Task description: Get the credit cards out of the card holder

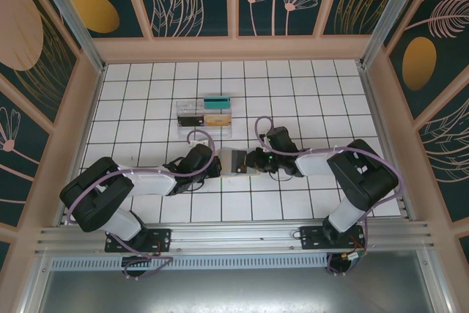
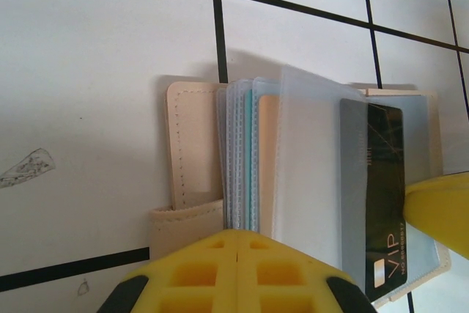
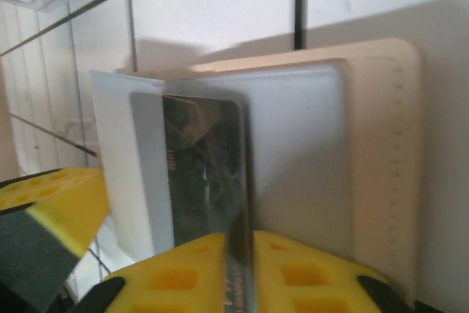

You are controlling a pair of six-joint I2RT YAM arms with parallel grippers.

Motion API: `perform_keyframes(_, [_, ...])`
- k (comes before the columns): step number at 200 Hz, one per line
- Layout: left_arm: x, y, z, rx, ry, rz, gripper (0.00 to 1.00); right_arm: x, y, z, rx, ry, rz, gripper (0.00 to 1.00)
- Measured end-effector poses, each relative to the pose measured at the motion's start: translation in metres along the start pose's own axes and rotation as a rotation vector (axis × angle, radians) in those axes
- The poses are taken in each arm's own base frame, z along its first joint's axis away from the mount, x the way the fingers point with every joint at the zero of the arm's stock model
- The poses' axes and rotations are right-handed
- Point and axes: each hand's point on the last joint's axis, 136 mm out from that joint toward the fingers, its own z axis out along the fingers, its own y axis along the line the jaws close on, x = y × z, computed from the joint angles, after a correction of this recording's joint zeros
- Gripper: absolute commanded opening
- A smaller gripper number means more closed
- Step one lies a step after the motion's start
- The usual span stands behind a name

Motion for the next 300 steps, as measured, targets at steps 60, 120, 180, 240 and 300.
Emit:
perform_keyframes(60, [0.0,0.0,0.0,0.0,0.0,0.0,0.0,-0.003,0.008,0.007,-0.028,0.0,-0.016,0.26])
perform_keyframes(120, [0.0,0.0,0.0,0.0,0.0,0.0,0.0,-0.002,0.011,0.013,-0.032,0.008,-0.02,0.08])
perform_keyframes(180, [0.0,0.0,0.0,0.0,-0.001,0.0,0.0,-0.007,0.014,0.003,-0.054,-0.022,-0.03,0.02])
perform_keyframes(240, [0.0,0.0,0.0,0.0,0.0,0.0,0.0,-0.009,-0.012,-0.029,-0.027,-0.086,0.002,0.02])
perform_keyframes(300, [-0.004,0.001,-0.007,-0.035,0.007,0.017,0.42,-0.019,0.001,-0.065,-0.074,-0.172,-0.04,0.0])
